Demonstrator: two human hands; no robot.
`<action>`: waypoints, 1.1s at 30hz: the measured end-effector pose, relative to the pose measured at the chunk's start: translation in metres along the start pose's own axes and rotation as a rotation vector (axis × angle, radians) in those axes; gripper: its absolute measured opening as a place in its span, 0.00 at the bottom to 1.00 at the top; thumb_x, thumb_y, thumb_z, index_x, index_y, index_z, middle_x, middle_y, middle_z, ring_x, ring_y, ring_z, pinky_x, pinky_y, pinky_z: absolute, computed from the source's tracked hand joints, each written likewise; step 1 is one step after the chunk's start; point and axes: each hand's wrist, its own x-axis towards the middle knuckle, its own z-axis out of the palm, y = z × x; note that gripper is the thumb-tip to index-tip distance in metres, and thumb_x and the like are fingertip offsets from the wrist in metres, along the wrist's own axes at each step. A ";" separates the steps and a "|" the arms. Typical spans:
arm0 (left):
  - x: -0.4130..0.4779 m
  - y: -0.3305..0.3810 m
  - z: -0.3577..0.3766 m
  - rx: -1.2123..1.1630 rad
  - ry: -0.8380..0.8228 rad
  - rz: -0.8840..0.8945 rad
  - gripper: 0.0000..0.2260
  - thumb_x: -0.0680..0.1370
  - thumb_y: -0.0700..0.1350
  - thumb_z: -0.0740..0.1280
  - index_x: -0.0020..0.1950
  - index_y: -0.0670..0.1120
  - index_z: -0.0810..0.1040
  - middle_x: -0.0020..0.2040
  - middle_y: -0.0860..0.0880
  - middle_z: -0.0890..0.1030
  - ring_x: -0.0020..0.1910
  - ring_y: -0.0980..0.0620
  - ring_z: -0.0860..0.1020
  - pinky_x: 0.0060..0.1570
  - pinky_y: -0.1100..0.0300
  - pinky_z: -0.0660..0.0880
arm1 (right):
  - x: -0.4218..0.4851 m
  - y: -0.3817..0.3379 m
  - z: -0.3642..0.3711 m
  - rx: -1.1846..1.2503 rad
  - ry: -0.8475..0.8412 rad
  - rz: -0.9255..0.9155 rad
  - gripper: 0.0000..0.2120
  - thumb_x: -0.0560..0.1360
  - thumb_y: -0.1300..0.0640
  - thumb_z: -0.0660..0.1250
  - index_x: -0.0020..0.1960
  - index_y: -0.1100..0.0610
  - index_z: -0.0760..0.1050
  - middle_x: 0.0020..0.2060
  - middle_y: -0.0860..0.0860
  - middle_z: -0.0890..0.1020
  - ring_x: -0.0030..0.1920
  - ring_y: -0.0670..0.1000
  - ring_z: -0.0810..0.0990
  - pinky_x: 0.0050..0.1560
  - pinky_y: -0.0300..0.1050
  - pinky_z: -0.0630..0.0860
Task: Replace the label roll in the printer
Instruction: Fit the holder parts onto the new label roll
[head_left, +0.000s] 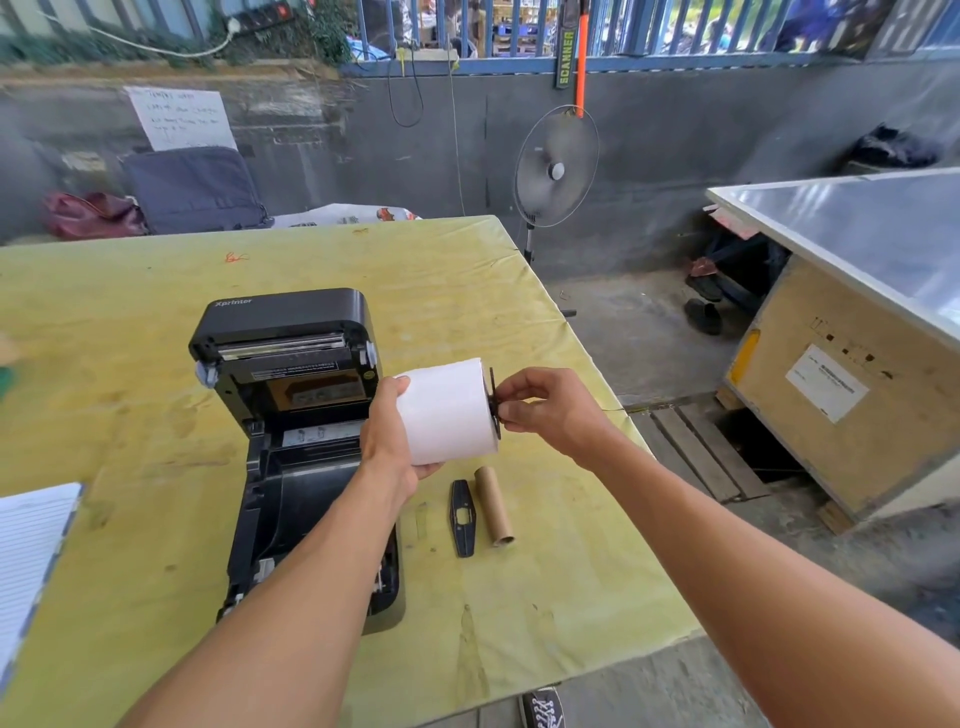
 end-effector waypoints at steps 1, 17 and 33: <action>0.000 0.000 0.000 -0.002 0.000 0.001 0.19 0.69 0.58 0.66 0.56 0.50 0.76 0.49 0.44 0.82 0.45 0.41 0.80 0.44 0.50 0.76 | 0.000 0.000 0.001 0.005 0.008 -0.002 0.11 0.73 0.70 0.71 0.44 0.55 0.82 0.41 0.52 0.85 0.41 0.55 0.85 0.55 0.59 0.83; -0.005 0.002 0.006 -0.028 0.030 0.003 0.20 0.70 0.58 0.66 0.57 0.49 0.76 0.50 0.44 0.82 0.46 0.41 0.81 0.43 0.51 0.76 | -0.002 -0.003 0.008 0.024 0.034 0.045 0.08 0.76 0.66 0.70 0.45 0.53 0.81 0.41 0.49 0.84 0.41 0.50 0.84 0.58 0.54 0.82; 0.002 -0.019 0.040 -0.022 0.026 -0.025 0.13 0.73 0.55 0.66 0.53 0.49 0.77 0.48 0.44 0.82 0.43 0.43 0.81 0.44 0.50 0.76 | 0.003 0.018 0.003 0.235 -0.016 0.358 0.28 0.73 0.32 0.66 0.59 0.54 0.70 0.58 0.50 0.77 0.58 0.54 0.78 0.56 0.57 0.77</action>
